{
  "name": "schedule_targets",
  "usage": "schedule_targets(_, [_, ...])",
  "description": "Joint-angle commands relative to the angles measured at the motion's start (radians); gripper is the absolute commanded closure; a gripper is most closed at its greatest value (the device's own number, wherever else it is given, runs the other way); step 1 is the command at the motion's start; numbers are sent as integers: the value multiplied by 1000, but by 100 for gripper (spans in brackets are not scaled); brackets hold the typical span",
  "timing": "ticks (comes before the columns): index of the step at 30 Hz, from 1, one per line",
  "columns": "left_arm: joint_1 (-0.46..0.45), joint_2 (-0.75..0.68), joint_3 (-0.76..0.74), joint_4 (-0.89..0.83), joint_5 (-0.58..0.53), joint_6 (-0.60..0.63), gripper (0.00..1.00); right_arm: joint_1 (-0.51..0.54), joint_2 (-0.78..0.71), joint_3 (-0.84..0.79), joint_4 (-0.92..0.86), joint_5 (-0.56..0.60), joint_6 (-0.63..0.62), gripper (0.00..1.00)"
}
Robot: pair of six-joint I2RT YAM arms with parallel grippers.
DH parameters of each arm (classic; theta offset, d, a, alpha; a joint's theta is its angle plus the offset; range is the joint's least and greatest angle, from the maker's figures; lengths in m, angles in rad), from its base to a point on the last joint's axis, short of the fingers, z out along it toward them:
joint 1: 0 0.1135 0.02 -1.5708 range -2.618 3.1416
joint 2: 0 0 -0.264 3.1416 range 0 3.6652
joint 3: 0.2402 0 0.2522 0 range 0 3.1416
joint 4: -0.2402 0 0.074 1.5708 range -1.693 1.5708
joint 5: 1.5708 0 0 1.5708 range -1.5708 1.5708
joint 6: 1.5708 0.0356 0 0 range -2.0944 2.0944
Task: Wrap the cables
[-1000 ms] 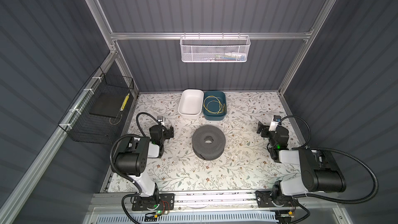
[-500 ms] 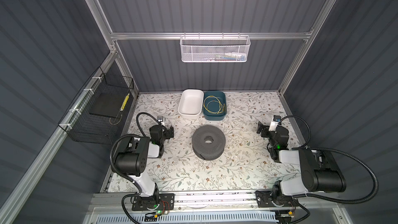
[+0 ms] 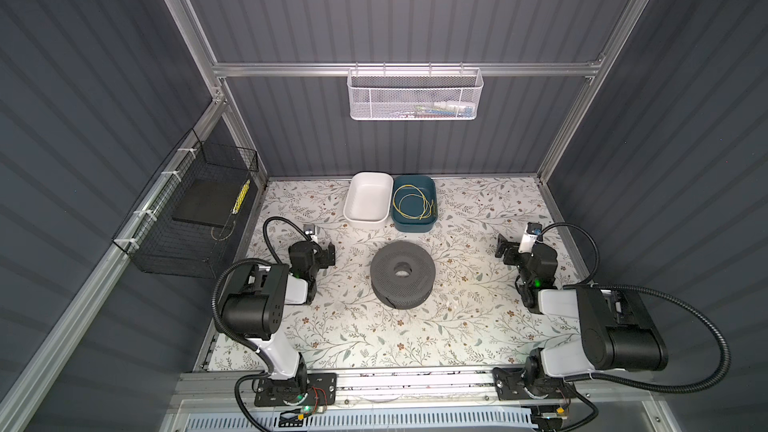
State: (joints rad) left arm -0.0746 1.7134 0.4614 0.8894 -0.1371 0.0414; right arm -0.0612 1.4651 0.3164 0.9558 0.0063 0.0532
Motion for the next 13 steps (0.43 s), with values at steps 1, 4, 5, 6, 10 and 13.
schedule_targets(1, [6,3,17,8,5,-9,1,-2,-8,12,9,-3,5,1])
schedule_targets(4, [6,3,17,8,6,-9,1,1,-5,19,-2,1,2,1])
schedule_targets(5, [6,3,17,8,5,-9,1,1,-3,22,-7,1,2,1])
schedule_targets(6, [6,5,18,7,5,-9,1,1,0,27,-11,0,3,1])
schedule_targets(10, [6,3,19,5,7,-9,1,1,-3,27,-14,0,3,1])
schedule_targets(13, [6,2,19,5,6,-9,1,1,-9,14,3,2,2,1])
